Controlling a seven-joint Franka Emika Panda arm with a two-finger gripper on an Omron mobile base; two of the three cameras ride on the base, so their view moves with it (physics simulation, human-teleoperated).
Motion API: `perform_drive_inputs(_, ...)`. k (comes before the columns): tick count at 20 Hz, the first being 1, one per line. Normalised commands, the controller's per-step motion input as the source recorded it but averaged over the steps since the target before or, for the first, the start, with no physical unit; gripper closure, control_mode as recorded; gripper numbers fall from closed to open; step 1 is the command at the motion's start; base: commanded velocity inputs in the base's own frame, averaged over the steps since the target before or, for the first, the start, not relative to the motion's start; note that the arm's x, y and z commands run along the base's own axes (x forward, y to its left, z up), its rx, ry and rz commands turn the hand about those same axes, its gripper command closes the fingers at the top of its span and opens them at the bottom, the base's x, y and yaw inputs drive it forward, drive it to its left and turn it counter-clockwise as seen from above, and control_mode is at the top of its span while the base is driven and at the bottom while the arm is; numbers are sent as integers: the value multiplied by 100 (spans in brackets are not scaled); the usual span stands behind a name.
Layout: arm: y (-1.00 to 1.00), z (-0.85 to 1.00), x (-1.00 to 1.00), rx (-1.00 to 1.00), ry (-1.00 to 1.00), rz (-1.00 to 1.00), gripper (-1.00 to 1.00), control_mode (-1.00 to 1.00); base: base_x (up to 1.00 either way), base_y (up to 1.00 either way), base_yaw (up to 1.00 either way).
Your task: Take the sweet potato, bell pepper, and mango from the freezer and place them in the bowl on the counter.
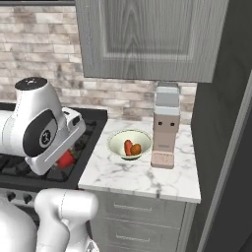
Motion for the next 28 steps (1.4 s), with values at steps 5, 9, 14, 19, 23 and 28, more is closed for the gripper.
perform_drive_inputs(5,-8,-23,54,8,-22,-4,100,-100,0,0,0)
perform_drive_inputs(9,1,0,37,7,-27,-15,100,-100,0,0,0)
perform_drive_inputs(14,-2,0,41,13,-7,-18,100,-100,0,0,0)
perform_drive_inputs(19,-10,-1,40,14,8,-7,100,-100,0,0,0)
perform_drive_inputs(23,-14,-16,56,14,2,0,100,-100,0,0,0)
perform_drive_inputs(28,-7,-35,61,5,0,0,100,-100,0,0,0)
